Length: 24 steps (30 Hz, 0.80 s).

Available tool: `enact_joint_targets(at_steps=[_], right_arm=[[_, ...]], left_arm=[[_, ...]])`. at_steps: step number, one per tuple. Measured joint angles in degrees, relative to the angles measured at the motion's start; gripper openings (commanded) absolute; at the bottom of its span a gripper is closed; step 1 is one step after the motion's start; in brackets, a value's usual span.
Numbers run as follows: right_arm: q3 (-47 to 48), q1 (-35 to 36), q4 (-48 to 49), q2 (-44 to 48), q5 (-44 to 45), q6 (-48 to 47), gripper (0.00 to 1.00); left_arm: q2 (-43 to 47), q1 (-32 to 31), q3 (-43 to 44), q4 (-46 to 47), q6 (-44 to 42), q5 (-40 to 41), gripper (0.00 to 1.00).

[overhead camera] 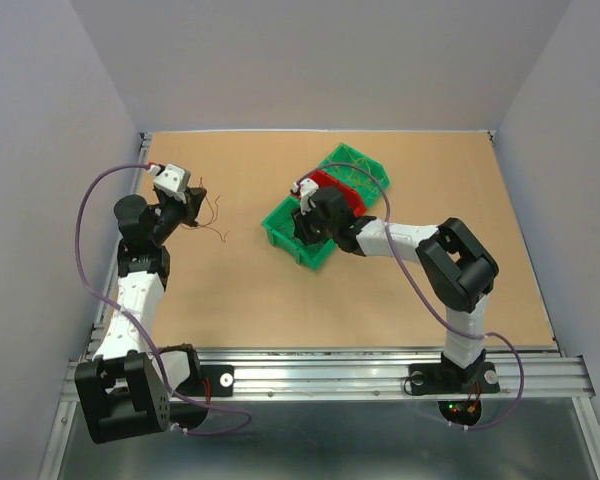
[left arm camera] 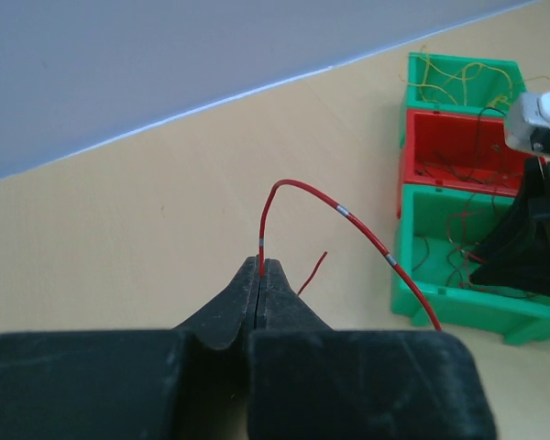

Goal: Untangle the cables

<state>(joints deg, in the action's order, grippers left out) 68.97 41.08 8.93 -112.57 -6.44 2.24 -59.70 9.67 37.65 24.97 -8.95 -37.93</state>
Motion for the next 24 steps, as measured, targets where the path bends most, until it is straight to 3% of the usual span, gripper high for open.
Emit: enact_joint_targets(at_steps=[4, 7, 15, 17, 19, 20, 24], right_arm=[[0.42, 0.0, -0.35, 4.74, 1.09, -0.28, 0.43], [1.07, 0.0, -0.31, 7.06, 1.62, -0.24, 0.57], [0.42, 0.0, -0.63, 10.19, 2.4, -0.31, 0.64], [-0.61, 0.0, -1.01, 11.85, 2.58, -0.28, 0.58], [-1.55, 0.0, -1.07, 13.6, 2.64, -0.24, 0.47], [-1.86, 0.0, -1.03, 14.36, 2.62, -0.39, 0.37], [-2.23, 0.0, -0.7, 15.69, 2.51, -0.46, 0.31]], left_arm=[[0.0, -4.74, 0.0, -1.05, -1.55, -0.52, 0.0], [0.0, -8.37, 0.48, -2.73, -2.69, -0.46, 0.0], [-0.98, -15.06, 6.62, -5.73, -3.67, -0.2, 0.0], [-1.53, -16.28, 8.37, -6.12, -3.67, -0.2, 0.0], [-2.01, -17.18, 9.46, -6.38, -3.69, -0.2, 0.0], [-2.49, -17.94, 10.32, -6.6, -3.72, -0.13, 0.0], [-4.39, -19.15, 12.59, -7.67, -3.69, -0.15, 0.0]])
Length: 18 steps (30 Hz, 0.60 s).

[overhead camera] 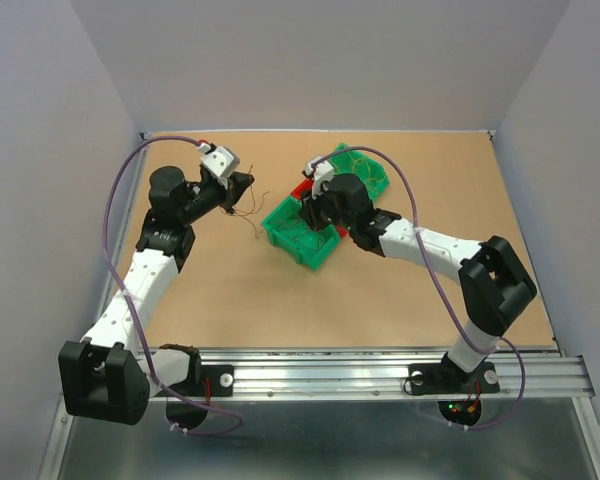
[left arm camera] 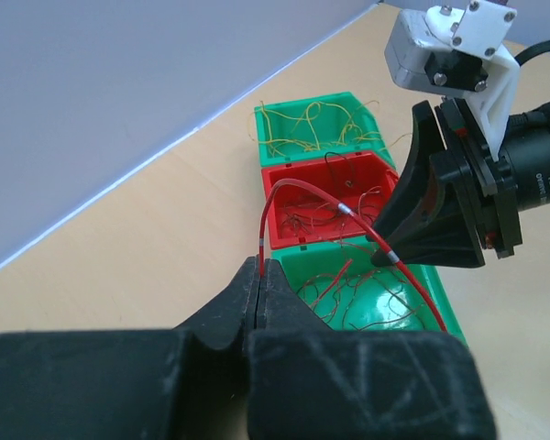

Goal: Untangle the cables

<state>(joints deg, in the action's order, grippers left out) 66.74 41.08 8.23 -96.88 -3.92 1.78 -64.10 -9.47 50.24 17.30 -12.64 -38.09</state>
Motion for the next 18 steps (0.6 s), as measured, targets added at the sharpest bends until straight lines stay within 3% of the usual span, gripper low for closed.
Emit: enact_joint_targets(at_steps=[3, 5, 8, 18], right_arm=[[-0.11, 0.0, -0.02, -0.85, -0.66, -0.02, 0.27], [-0.11, 0.0, 0.37, -2.34, -0.96, -0.02, 0.13], [-0.11, 0.0, 1.68, -5.46, -0.98, 0.09, 0.02], [-0.11, -0.26, 3.63, -14.82, -2.56, 1.2, 0.01]], left_arm=[[-1.36, -0.17, 1.92, -0.94, 0.07, 0.04, 0.0], [-1.97, -0.22, 3.56, -1.7, 0.2, -0.04, 0.0], [-3.17, -0.44, 6.8, -1.88, 0.81, -0.37, 0.0], [-7.06, -5.11, 14.93, -2.1, 1.95, -1.86, 0.0]])
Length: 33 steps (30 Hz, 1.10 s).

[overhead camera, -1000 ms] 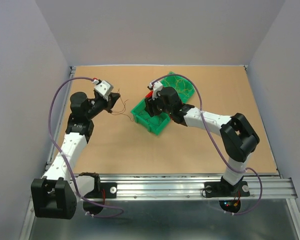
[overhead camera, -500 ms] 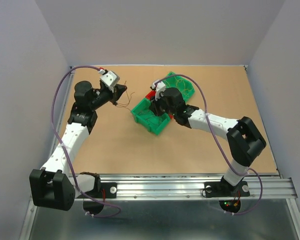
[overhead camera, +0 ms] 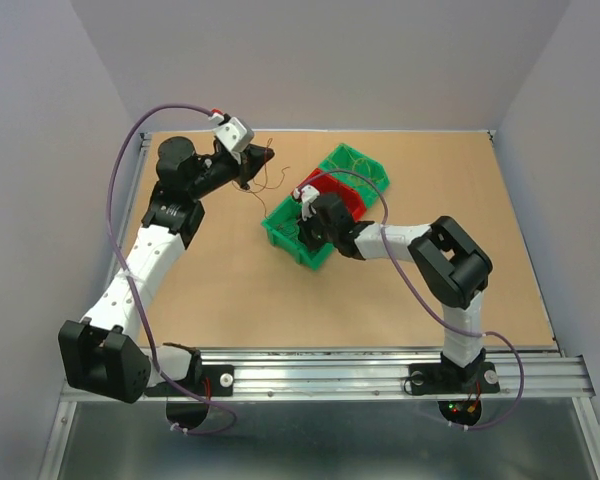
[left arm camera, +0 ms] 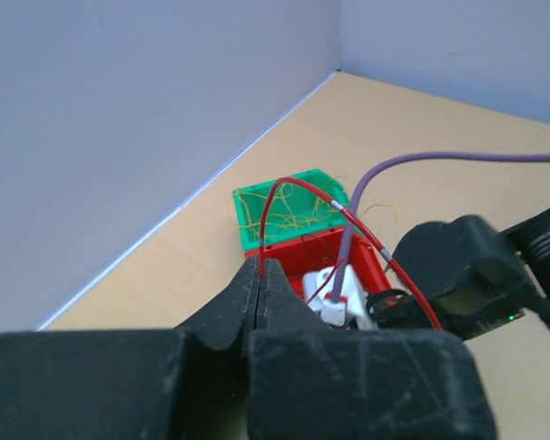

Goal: Untangle the cables

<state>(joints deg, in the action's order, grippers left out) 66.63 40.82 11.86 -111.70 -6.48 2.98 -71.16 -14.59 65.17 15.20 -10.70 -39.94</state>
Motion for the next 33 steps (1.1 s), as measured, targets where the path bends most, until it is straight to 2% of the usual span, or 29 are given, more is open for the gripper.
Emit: enact_joint_targets(at_steps=[4, 9, 11, 17, 22, 25, 29, 33], right_arm=[[-0.02, -0.17, 0.85, -3.08, -1.51, 0.55, 0.01], [-0.13, -0.28, 0.94, -2.78, -2.16, 0.92, 0.27], [-1.01, -0.28, 0.63, -1.31, -2.1, 1.05, 0.32], [-2.38, -0.31, 0.15, 6.93, -1.4, 1.25, 0.39], [-2.38, -0.31, 0.22, 12.31, -0.59, 1.33, 0.47], [-2.38, -0.31, 0.15, 13.18, 0.57, 1.36, 0.55], [-2.38, -0.31, 0.07, 13.2, 4.28, 1.38, 0.59], [-2.38, -0.31, 0.07, 13.22, 6.56, 1.36, 0.59]], left_arm=[[-1.7, -1.9, 0.44, 0.07, 0.04, -0.42, 0.0], [-2.99, -2.29, -0.94, 1.75, 0.52, -0.15, 0.0], [-2.58, -2.29, -3.13, 4.04, 1.16, 1.09, 0.0], [0.57, -2.29, -11.08, 7.72, 3.06, 7.52, 0.0], [3.72, -2.29, -13.99, 9.99, 3.74, 11.13, 0.0], [4.68, -2.29, -14.08, 11.26, 3.85, 11.78, 0.0], [5.03, -2.29, -14.08, 12.5, 4.0, 11.52, 0.0], [5.01, -2.29, -14.1, 12.46, 4.15, 10.91, 0.0]])
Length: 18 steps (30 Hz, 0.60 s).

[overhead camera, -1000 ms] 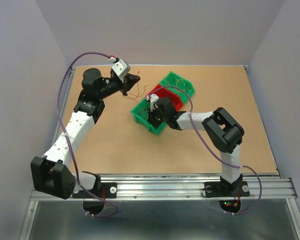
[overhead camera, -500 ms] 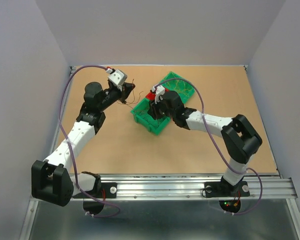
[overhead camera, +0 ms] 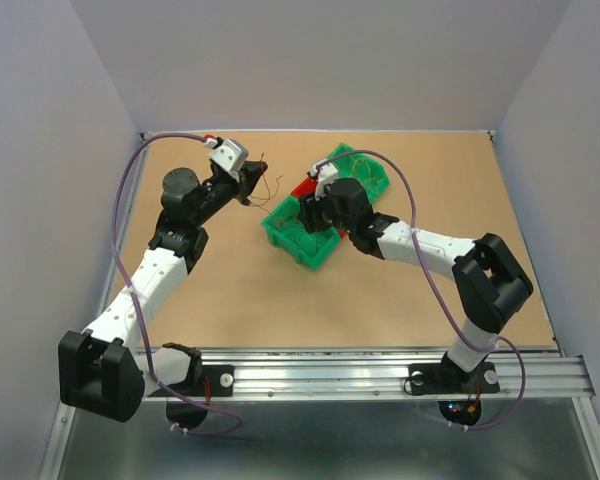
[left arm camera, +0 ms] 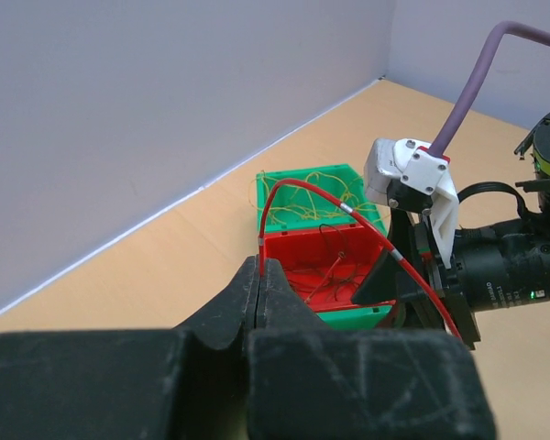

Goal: Untangle the cables

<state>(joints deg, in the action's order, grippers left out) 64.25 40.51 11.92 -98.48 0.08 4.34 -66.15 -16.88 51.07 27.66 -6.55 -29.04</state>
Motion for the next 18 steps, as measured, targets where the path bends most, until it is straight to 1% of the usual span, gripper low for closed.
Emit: enact_joint_targets(at_steps=[1, 2, 3, 10, 13, 14, 15, 16, 17, 18], right_arm=[[0.0, 0.0, 0.02, 0.0, 0.15, 0.0, 0.58], [0.0, 0.0, 0.0, 0.0, 0.15, 0.0, 0.52], [0.0, 0.0, 0.0, 0.0, 0.13, 0.0, 0.5], [0.0, 0.0, 0.09, -0.57, -4.26, 0.0, 0.49], [0.0, 0.0, 0.13, -2.58, -5.53, -0.02, 0.45], [0.02, -0.02, 0.15, -3.5, -5.92, -0.04, 0.41], [0.07, 0.0, 0.17, -4.39, -6.19, -0.09, 0.3], [0.07, 0.0, 0.17, -5.84, -6.56, -0.2, 0.25], [0.11, 0.0, 0.15, -7.13, -6.78, -0.28, 0.17], [0.22, 0.0, 0.13, -8.04, -6.99, -0.46, 0.13]], left_arm=[[-0.07, 0.0, 0.0, 0.02, 0.0, -0.2, 0.0], [-0.11, 0.0, 0.0, 0.02, 0.0, -0.31, 0.0], [-0.2, 0.0, 0.0, 0.02, 0.0, -0.46, 0.0], [-1.2, 0.0, 0.0, 0.02, 0.0, -0.85, 0.0], [-1.53, 0.0, 0.0, 0.0, 0.0, -0.9, 0.0], [-1.62, 0.0, 0.0, -0.02, 0.0, -0.92, 0.0], [-1.75, 0.0, 0.0, 0.0, 0.02, -0.92, 0.0], [-1.86, 0.0, 0.0, 0.0, 0.02, -0.92, 0.0], [-1.97, 0.0, 0.0, 0.0, 0.0, -0.9, 0.0], [-2.05, 0.0, 0.0, 0.0, 0.0, -0.9, 0.0]])
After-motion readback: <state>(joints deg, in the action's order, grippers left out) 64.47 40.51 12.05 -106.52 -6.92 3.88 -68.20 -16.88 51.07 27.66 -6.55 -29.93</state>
